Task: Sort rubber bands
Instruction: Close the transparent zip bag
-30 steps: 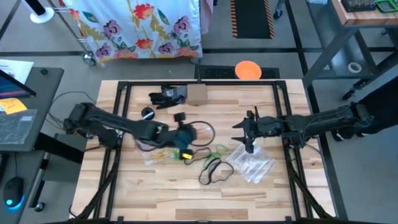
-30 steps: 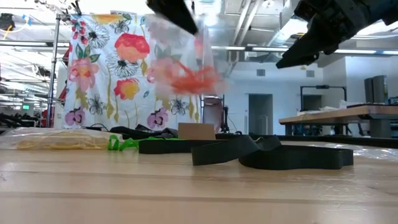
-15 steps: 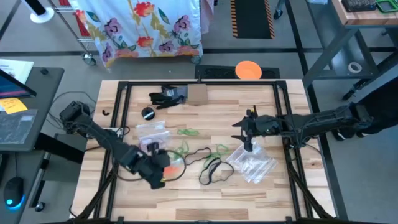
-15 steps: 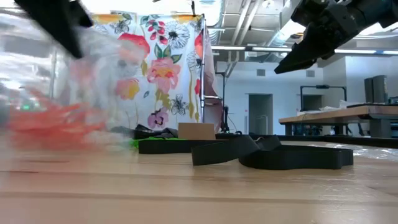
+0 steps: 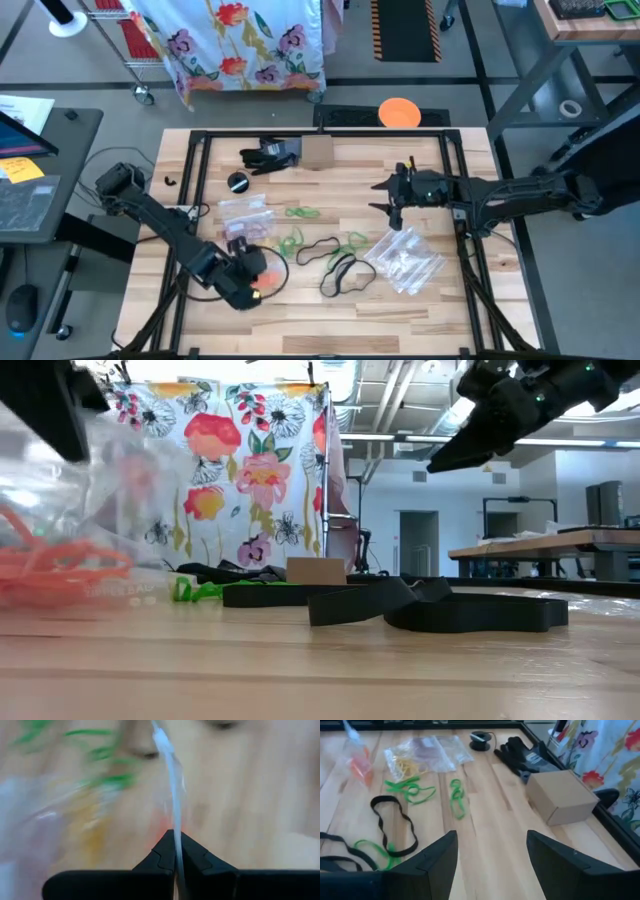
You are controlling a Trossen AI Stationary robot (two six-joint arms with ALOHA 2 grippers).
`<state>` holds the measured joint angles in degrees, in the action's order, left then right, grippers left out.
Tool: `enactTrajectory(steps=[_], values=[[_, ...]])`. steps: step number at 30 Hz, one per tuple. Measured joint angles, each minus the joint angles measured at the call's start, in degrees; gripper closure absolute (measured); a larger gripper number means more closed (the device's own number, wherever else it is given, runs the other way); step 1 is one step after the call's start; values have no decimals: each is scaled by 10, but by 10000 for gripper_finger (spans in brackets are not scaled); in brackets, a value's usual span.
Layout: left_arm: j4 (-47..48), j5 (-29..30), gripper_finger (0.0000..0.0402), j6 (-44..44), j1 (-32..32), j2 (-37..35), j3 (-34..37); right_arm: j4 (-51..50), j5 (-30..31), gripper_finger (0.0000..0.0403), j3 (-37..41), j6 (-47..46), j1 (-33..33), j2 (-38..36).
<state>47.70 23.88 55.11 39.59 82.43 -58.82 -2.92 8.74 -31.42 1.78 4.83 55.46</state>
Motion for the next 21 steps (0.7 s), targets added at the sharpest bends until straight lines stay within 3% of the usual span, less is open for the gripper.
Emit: enactTrajectory(steps=[4,7,10,16,21], values=[[-107,-43,401,-71,24,0,-24,5,-21,173,0,13,10,0],[-135,-47,401,-94,46,-1,-36,6,-22,173,0,13,15,0],[-112,-45,401,-72,60,0,-36,7,-22,173,0,13,17,0],[-57,44,401,-35,55,1,-7,6,-30,173,0,7,16,0],[-20,7,401,13,18,1,52,1,-30,173,0,0,16,0]])
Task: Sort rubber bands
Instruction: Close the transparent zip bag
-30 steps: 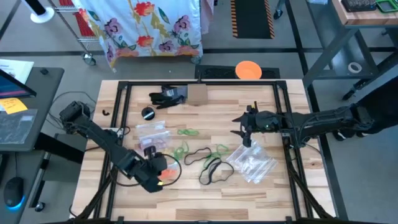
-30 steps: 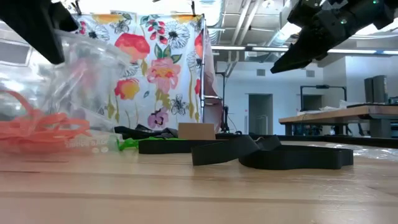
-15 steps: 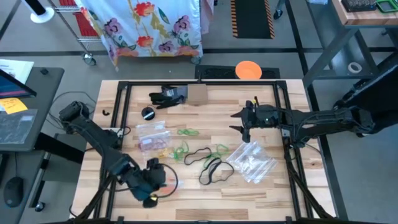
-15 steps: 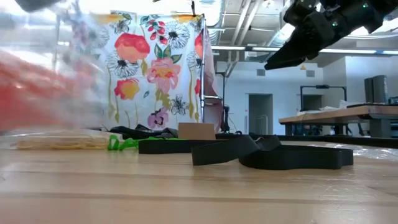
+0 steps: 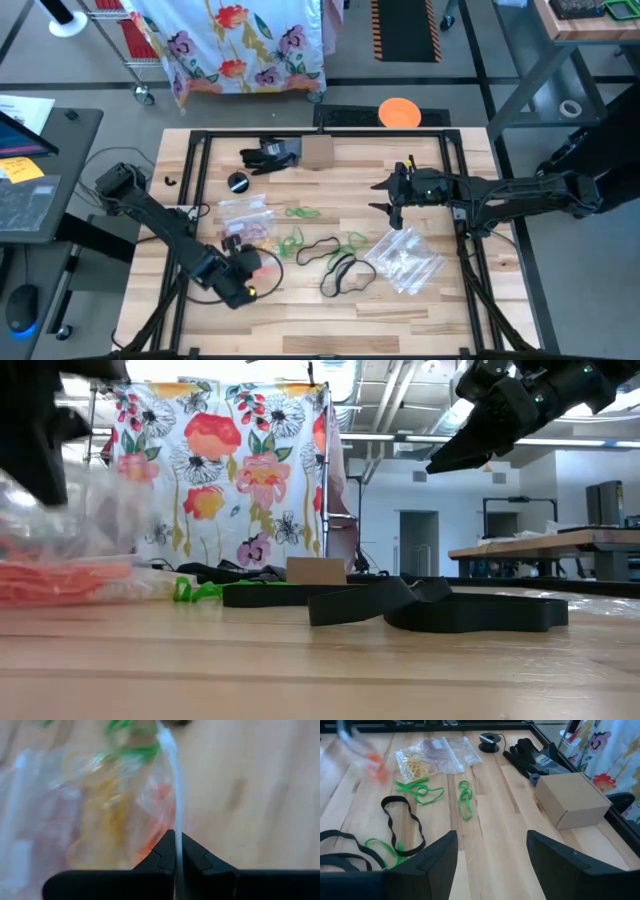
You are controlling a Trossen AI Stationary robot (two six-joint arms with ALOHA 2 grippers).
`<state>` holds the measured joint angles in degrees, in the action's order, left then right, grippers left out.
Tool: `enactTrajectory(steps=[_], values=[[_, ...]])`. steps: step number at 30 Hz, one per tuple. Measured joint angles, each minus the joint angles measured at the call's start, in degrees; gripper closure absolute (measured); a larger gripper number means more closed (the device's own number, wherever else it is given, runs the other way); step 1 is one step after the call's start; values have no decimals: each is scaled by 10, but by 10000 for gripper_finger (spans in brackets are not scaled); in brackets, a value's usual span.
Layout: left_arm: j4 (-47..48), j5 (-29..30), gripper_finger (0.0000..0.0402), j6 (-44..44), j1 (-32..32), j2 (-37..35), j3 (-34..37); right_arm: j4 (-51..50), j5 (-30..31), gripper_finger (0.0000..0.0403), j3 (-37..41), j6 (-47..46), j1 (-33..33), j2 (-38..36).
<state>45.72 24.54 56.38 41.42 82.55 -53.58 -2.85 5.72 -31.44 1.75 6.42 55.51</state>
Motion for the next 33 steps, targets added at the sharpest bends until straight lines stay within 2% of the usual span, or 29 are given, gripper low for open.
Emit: enactTrajectory(steps=[4,9,14,22,25,29,33], values=[[25,26,401,-15,-27,0,34,0,0,173,0,-2,0,0],[114,116,401,-20,-44,-12,34,0,0,173,0,-2,0,0],[154,127,401,-10,-53,-29,34,-1,0,173,0,-3,0,0],[135,128,400,-80,-55,-28,34,-2,0,173,0,-9,-1,0],[135,128,384,-69,-55,-28,34,-2,0,173,0,-9,-1,0],[142,138,341,-24,-55,-28,34,-2,0,173,0,-9,-1,0],[188,173,297,22,-58,-28,34,-3,-11,173,0,-9,-1,0]])
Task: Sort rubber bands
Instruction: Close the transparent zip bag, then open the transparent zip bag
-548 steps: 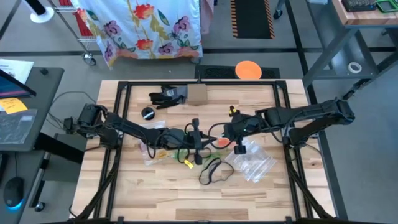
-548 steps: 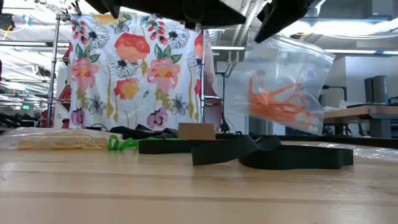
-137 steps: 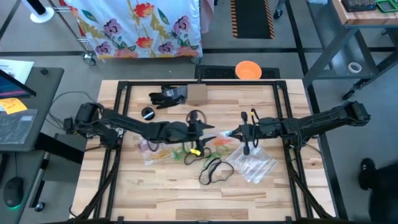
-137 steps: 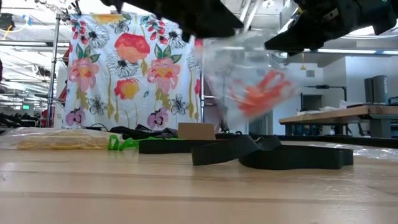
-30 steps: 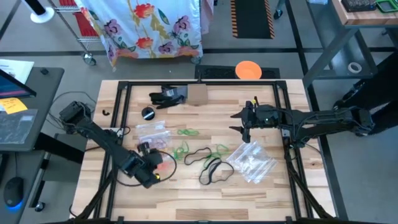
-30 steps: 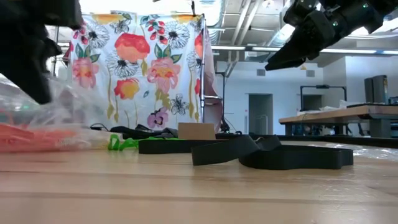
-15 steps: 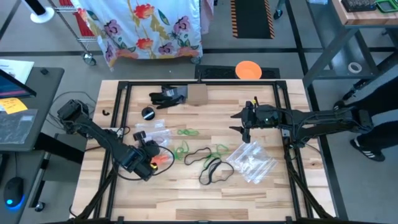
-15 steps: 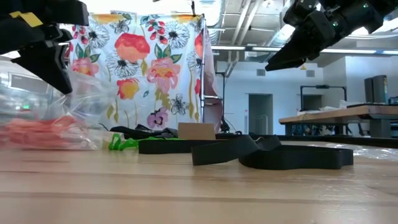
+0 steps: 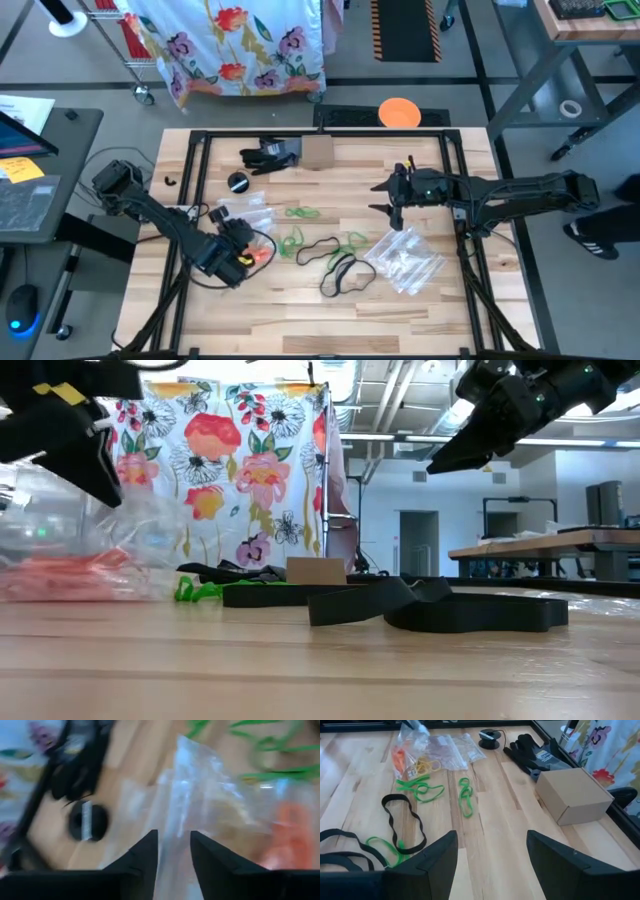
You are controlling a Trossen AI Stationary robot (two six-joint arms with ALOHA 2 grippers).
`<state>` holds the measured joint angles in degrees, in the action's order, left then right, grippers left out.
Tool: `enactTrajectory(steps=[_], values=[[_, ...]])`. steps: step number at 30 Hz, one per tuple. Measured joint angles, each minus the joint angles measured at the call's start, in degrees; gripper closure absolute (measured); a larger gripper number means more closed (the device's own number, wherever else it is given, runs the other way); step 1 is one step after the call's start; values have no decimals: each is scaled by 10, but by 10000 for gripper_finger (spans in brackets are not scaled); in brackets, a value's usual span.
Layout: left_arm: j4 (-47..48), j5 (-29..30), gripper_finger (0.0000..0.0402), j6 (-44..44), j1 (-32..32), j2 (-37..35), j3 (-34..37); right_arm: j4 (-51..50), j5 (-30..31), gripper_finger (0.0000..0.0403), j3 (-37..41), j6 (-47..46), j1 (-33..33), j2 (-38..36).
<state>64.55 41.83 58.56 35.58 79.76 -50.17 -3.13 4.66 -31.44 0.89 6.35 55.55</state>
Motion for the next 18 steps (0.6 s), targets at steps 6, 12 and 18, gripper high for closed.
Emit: enactTrajectory(steps=[6,12,18], values=[[108,6,279,99,-11,0,-13,0,-4,173,0,0,-9,0],[38,32,279,51,-5,0,-55,1,-5,173,0,0,-12,0],[-254,-49,279,-126,-18,0,1,1,-5,173,0,0,-14,0]])
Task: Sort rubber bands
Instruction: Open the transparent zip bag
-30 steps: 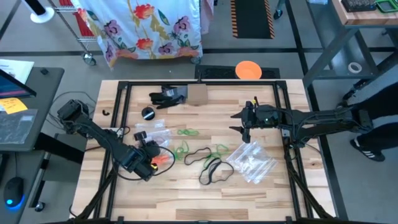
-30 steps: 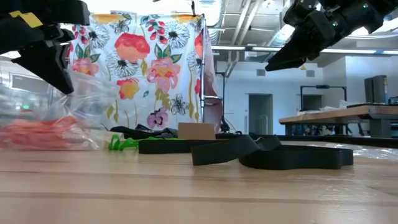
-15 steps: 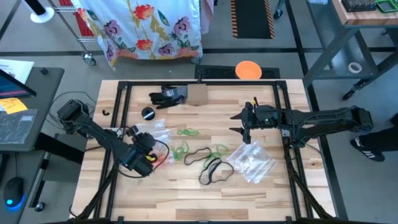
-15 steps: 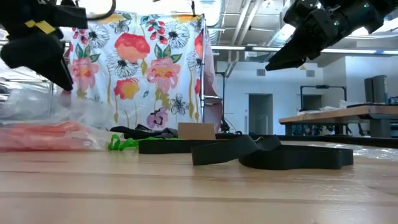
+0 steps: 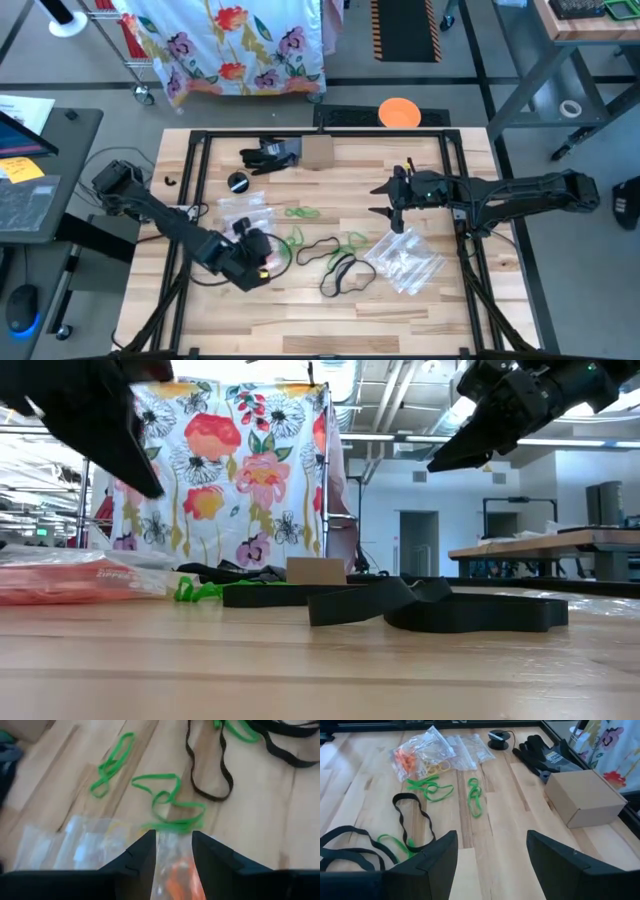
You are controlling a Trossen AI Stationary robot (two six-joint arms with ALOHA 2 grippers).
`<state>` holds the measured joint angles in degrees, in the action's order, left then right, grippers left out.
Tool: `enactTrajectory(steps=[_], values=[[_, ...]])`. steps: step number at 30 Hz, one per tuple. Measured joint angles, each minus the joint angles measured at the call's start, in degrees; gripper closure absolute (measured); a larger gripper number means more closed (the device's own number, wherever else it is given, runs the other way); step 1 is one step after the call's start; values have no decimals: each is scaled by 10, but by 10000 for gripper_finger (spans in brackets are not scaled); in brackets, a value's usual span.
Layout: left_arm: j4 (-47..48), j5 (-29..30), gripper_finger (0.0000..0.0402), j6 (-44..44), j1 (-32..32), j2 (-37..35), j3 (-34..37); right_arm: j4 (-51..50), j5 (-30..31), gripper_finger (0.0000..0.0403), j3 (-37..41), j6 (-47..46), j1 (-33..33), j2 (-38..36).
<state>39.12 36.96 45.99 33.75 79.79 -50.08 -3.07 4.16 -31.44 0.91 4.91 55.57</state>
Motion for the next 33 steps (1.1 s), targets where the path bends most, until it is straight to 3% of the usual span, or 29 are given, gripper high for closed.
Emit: enactTrajectory(steps=[13,19,24,33], values=[[-214,-24,291,-64,-117,0,121,3,0,173,0,7,0,0],[-222,-46,291,-91,-157,11,121,3,0,173,0,6,0,0],[-222,-74,291,-101,-185,65,121,1,0,173,1,6,0,0],[-218,-102,291,-90,-166,84,108,-2,0,173,1,6,0,0]])
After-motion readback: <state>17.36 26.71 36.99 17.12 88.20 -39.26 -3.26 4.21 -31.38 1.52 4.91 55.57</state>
